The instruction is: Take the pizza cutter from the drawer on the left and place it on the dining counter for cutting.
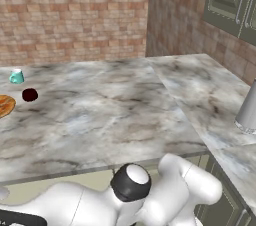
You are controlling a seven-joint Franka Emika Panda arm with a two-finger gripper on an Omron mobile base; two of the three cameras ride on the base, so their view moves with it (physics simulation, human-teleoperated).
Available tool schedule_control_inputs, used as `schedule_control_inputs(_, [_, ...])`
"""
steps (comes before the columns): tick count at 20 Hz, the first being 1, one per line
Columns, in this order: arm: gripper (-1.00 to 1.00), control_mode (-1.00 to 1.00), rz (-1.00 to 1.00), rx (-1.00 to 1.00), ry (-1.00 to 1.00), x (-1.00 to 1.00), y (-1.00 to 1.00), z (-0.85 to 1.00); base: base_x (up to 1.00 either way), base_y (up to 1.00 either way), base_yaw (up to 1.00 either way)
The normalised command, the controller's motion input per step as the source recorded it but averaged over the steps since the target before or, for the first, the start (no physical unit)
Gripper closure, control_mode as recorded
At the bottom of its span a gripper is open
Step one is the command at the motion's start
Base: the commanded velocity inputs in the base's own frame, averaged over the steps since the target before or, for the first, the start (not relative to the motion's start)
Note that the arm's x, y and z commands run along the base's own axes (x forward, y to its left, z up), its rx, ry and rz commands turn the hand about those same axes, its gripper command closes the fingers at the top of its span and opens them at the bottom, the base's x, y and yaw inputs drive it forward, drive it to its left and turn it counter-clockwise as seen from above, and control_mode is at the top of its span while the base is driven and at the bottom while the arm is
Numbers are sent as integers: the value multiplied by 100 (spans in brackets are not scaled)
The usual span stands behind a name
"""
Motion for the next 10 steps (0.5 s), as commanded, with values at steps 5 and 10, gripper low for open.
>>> schedule_control_inputs(5, [100, -100, 0, 0, -1, 0, -24, 92, 0, 0, 0])
schedule_control_inputs(10, [100, -100, 0, -1, -1, 4, -45, 69, 0, 0, 0])
